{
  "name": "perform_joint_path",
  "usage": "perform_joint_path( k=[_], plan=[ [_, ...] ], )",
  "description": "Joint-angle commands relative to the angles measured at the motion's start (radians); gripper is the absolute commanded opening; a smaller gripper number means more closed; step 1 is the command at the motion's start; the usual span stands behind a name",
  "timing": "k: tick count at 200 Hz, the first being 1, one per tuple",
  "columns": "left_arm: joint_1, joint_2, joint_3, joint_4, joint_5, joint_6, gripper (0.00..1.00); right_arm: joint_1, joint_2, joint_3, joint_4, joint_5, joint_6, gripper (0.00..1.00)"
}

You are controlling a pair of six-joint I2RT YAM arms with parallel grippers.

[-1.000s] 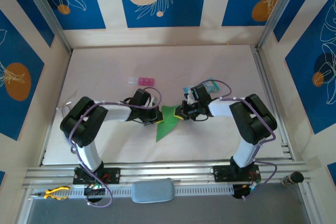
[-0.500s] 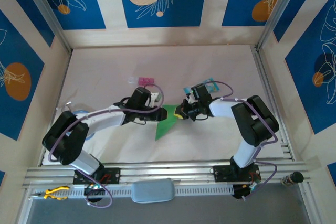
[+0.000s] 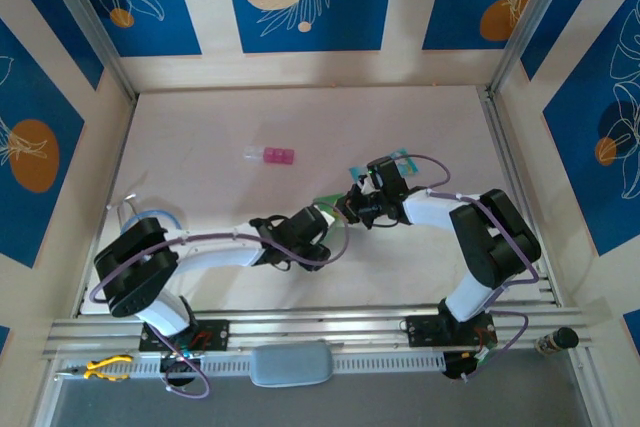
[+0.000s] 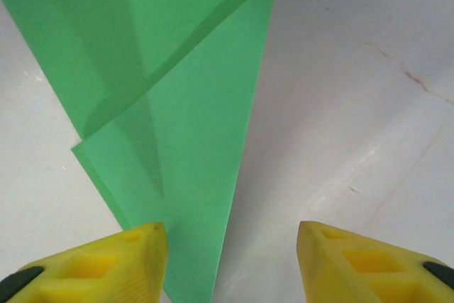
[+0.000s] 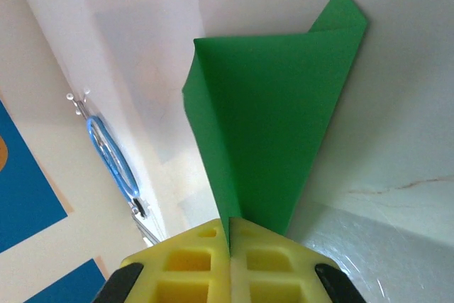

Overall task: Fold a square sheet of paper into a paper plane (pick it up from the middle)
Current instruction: Fold the wing for the fifth time at the center of the table.

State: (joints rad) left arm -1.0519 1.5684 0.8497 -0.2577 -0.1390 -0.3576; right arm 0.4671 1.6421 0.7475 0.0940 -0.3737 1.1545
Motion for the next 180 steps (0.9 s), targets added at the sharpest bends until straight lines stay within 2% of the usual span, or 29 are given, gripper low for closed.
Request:
perform_joint_path(
  k=[1,58,125,180],
  plan=[
    [-0.028,0.033,0.047,-0.064,-0.165,0.030,0.52,-0.001,-0.018,-0.017,0.001,-0.009,0.016,0.02],
    [-0.056,0.072,0.067,-0.088,-0.219,0.040,0.49,-0.001,-0.024,-0.017,-0.010,-0.005,0.011,0.02],
    [-0.068,0.069,0.068,-0.072,-0.241,0.045,0.38,0.000,-0.024,-0.019,-0.013,-0.002,0.011,0.02],
    [-0.069,0.078,0.067,-0.072,-0.249,0.036,0.26,0.000,-0.021,-0.018,-0.014,-0.005,0.009,0.02]
  ],
)
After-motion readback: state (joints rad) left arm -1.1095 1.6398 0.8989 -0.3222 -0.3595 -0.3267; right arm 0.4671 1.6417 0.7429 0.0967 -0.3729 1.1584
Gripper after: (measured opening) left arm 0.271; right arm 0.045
